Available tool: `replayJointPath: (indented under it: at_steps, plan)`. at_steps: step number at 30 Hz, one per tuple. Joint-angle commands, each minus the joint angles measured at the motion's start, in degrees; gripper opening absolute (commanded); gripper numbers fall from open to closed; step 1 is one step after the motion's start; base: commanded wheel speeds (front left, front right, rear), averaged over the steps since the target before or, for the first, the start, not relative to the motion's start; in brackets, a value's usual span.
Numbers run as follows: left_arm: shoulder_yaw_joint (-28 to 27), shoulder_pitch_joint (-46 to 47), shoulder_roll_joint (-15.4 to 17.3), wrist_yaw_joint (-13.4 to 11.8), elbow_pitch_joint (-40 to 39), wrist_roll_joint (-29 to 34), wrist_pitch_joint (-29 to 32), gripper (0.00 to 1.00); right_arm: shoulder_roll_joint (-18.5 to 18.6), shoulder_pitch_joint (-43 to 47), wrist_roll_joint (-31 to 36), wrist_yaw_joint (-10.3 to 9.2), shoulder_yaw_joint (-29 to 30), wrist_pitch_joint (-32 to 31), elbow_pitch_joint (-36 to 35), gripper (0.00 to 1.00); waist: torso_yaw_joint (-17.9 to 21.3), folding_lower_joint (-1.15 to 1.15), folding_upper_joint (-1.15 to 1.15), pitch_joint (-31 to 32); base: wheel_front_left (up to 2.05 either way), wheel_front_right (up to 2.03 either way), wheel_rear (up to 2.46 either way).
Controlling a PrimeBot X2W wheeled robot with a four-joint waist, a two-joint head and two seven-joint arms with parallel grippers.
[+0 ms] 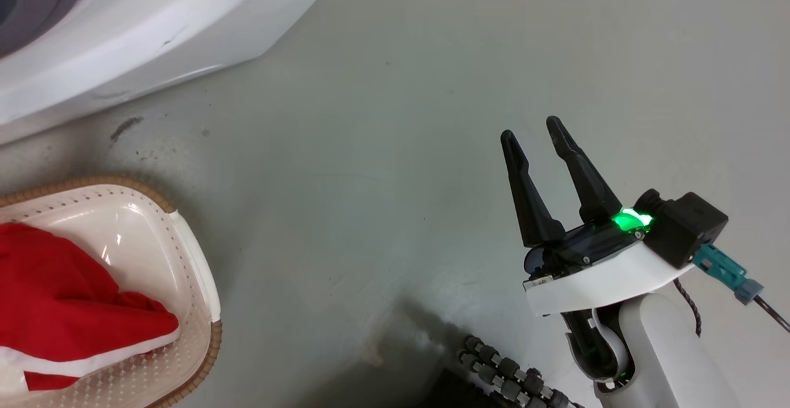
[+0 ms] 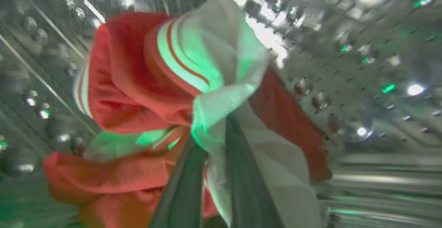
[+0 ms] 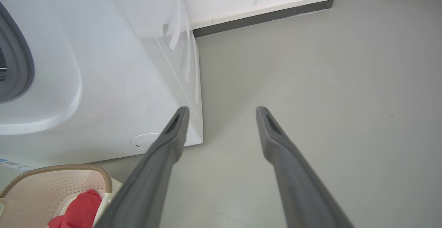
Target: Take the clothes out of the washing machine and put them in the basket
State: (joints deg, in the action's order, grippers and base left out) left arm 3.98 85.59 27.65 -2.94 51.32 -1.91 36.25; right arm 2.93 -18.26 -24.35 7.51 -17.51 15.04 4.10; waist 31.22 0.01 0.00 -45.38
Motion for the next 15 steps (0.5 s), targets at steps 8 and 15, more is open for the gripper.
replayJointPath:
  at_steps: [8, 15]
  plan:
    - [-0.42, -11.88, -1.4, -0.8, -6.76, -1.94, -18.65, 0.0, -0.09, 0.46, 2.89, -0.04, 2.71, 0.18, 1.22, 1.0, -4.14, -0.01, 0.0, 7.72, 0.0, 0.0, 0.0]
    - [-0.79, -24.18, -4.71, -0.6, -7.24, -4.22, -36.89, 0.0, -0.03, 3.35, 6.9, -0.04, 4.64, 0.19, 3.63, 1.0, -9.14, -0.01, 0.0, 18.17, 0.0, 0.0, 0.0]
